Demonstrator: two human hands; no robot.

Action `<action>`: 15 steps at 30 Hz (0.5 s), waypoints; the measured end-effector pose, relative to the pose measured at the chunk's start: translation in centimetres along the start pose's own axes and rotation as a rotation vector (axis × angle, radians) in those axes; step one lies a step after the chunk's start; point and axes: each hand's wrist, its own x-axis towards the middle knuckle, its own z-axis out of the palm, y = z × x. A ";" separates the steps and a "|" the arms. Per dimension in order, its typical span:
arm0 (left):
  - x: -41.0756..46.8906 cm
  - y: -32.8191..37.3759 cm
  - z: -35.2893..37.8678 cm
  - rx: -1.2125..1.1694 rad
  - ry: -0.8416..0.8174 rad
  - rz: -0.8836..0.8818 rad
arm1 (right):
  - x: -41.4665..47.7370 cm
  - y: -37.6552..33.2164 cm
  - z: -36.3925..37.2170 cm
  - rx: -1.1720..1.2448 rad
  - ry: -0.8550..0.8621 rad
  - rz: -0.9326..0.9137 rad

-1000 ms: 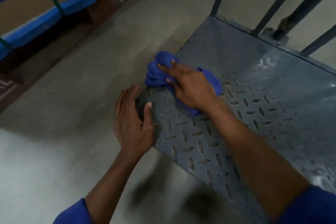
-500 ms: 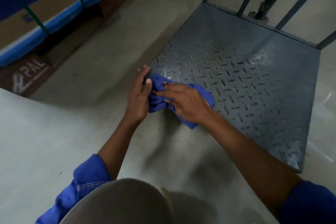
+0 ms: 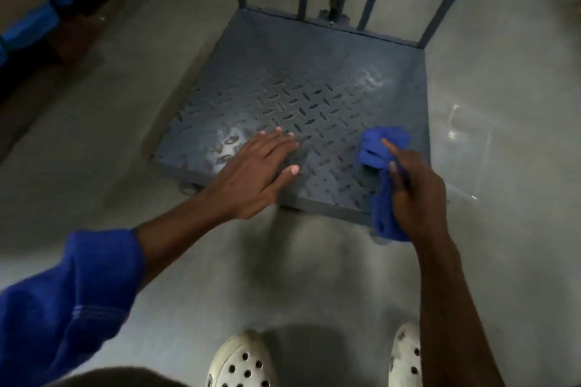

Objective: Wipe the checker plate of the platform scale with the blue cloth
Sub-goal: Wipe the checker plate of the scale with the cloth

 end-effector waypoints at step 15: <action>8.1 9.4 10.1 0.371 0.037 0.082 | -4.8 4.9 2.4 0.010 0.320 0.485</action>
